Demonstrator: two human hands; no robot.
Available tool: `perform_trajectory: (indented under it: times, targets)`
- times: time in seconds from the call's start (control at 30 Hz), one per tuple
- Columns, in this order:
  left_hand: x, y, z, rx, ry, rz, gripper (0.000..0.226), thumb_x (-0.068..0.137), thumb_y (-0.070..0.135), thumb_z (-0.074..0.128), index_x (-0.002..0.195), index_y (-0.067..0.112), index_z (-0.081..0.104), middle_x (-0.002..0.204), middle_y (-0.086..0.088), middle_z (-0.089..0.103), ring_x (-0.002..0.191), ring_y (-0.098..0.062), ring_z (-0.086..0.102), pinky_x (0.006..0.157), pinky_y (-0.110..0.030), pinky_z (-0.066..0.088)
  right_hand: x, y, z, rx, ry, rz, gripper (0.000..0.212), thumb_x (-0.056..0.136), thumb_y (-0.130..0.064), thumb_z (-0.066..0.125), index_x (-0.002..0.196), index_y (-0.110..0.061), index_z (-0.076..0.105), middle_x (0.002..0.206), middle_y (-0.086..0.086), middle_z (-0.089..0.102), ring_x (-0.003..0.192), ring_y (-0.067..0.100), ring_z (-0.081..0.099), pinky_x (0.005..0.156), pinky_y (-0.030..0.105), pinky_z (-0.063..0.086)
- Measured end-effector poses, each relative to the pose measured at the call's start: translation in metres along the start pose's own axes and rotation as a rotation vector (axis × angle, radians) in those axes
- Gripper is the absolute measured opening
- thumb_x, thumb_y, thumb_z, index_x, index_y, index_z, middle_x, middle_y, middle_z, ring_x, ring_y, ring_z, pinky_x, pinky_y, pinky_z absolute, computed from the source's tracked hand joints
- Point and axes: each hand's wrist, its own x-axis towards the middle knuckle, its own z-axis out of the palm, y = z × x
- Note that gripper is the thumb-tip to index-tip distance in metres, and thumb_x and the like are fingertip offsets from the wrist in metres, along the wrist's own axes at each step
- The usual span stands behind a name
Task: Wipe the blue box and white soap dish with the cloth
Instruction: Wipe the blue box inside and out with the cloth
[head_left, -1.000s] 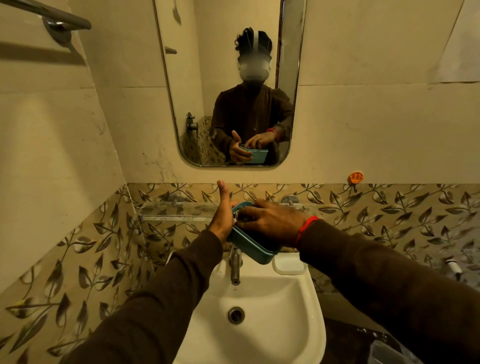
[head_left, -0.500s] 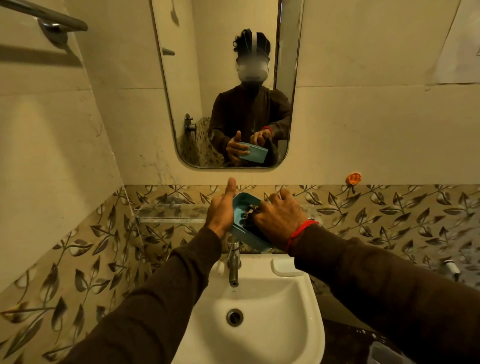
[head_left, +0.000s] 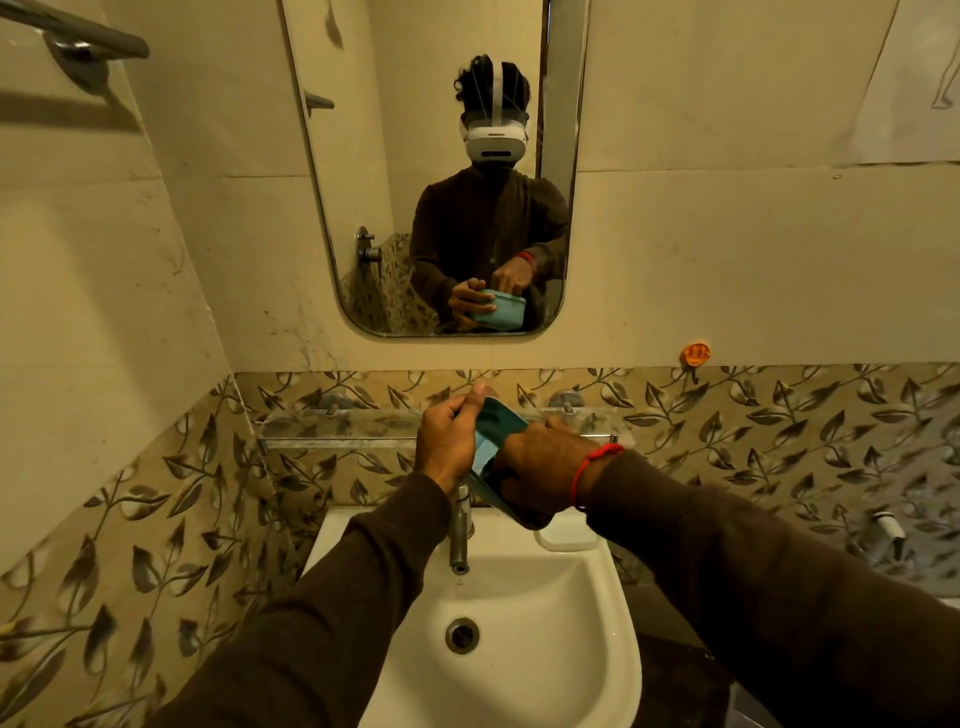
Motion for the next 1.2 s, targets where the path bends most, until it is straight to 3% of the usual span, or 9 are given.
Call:
perform_trajectory:
  times: [0.13, 0.23, 0.33, 0.47, 0.63, 0.77, 0.93, 1.1, 1.2]
  targets:
    - [0.003, -0.004, -0.004, -0.019, -0.031, -0.059, 0.029, 0.098, 0.044, 0.057, 0.086, 0.022, 0.072, 0.095, -0.013, 0.074, 0.098, -0.039, 0.069, 0.090, -0.052, 0.057, -0.003, 0.012, -0.016, 0.179, -0.064, -0.038, 0.028, 0.097, -0.034, 0.051, 0.114, -0.020, 0.068, 0.101, 0.003, 0.068, 0.093, 0.020, 0.063, 0.083, 0.033, 0.053]
    - [0.009, -0.003, -0.022, 0.004, -0.005, -0.089, 0.031, 0.099, 0.048, 0.053, 0.093, 0.021, 0.068, 0.097, -0.015, 0.072, 0.082, -0.030, 0.071, 0.070, -0.040, 0.060, -0.011, 0.029, -0.032, 0.469, 0.032, 0.040, 0.023, 0.097, -0.033, 0.049, 0.087, -0.031, 0.070, 0.084, -0.009, 0.065, 0.080, 0.012, 0.063, 0.065, 0.023, 0.050]
    - [0.021, -0.001, -0.051, -0.119, 0.031, -0.283, 0.045, 0.099, 0.056, 0.048, 0.108, 0.016, 0.066, 0.100, -0.017, 0.074, 0.083, -0.036, 0.074, 0.069, -0.047, 0.064, -0.025, 0.055, -0.039, 0.686, 0.196, 0.136, 0.030, 0.096, -0.032, 0.047, 0.075, -0.032, 0.069, 0.081, -0.009, 0.067, 0.076, 0.008, 0.063, 0.059, 0.022, 0.048]
    - [0.022, -0.002, -0.067, -0.287, -0.070, -0.555, 0.057, 0.096, 0.065, 0.039, 0.108, 0.018, 0.069, 0.075, -0.015, 0.078, 0.058, -0.031, 0.074, 0.048, -0.035, 0.058, -0.029, 0.085, -0.034, 1.276, 0.536, 0.336, 0.031, 0.092, -0.024, 0.048, 0.077, -0.014, 0.074, 0.081, 0.007, 0.073, 0.078, 0.026, 0.070, 0.067, 0.037, 0.056]
    - [0.016, -0.013, -0.056, -0.408, -0.109, -0.577, 0.072, 0.090, 0.078, 0.033, 0.114, 0.019, 0.069, 0.090, -0.018, 0.079, 0.084, -0.036, 0.071, 0.064, -0.041, 0.061, -0.022, 0.087, -0.014, 2.016, 0.449, 0.361, 0.036, 0.091, -0.025, 0.038, 0.082, -0.007, 0.068, 0.082, 0.014, 0.073, 0.071, 0.027, 0.073, 0.061, 0.037, 0.059]
    - [0.018, -0.015, -0.050, -0.443, -0.128, -0.560, 0.080, 0.089, 0.081, 0.030, 0.117, 0.017, 0.068, 0.099, -0.019, 0.078, 0.084, -0.036, 0.074, 0.065, -0.041, 0.061, -0.011, 0.086, 0.002, 2.093, 0.376, 0.407, 0.050, 0.089, -0.040, 0.037, 0.111, -0.003, 0.063, 0.104, 0.023, 0.072, 0.090, 0.038, 0.072, 0.072, 0.051, 0.058]
    - [0.020, -0.011, -0.043, -0.410, -0.158, -0.572, 0.079, 0.090, 0.079, 0.032, 0.123, 0.018, 0.067, 0.105, -0.019, 0.076, 0.084, -0.035, 0.073, 0.068, -0.039, 0.060, 0.001, 0.072, 0.014, 2.183, 0.435, 0.355, 0.055, 0.090, -0.053, 0.055, 0.123, -0.009, 0.053, 0.115, 0.022, 0.068, 0.101, 0.035, 0.068, 0.079, 0.041, 0.057]
    - [0.017, -0.002, -0.044, -0.373, -0.163, -0.748, 0.076, 0.081, 0.078, 0.051, 0.122, 0.017, 0.069, 0.107, -0.018, 0.074, 0.094, -0.033, 0.067, 0.083, -0.037, 0.054, 0.002, 0.048, 0.019, 1.807, 0.510, 0.200, 0.054, 0.081, -0.055, 0.069, 0.119, -0.017, 0.060, 0.120, 0.016, 0.066, 0.094, 0.028, 0.067, 0.054, 0.030, 0.055]
    - [0.013, -0.004, -0.048, -0.406, -0.246, -0.806, 0.064, 0.077, 0.058, 0.070, 0.118, 0.008, 0.071, 0.111, -0.019, 0.072, 0.089, -0.035, 0.069, 0.077, -0.037, 0.060, 0.000, 0.042, 0.014, 1.553, 0.507, -0.011, 0.040, 0.082, -0.051, 0.068, 0.120, -0.041, 0.060, 0.129, 0.006, 0.055, 0.109, 0.024, 0.062, 0.068, 0.030, 0.058]
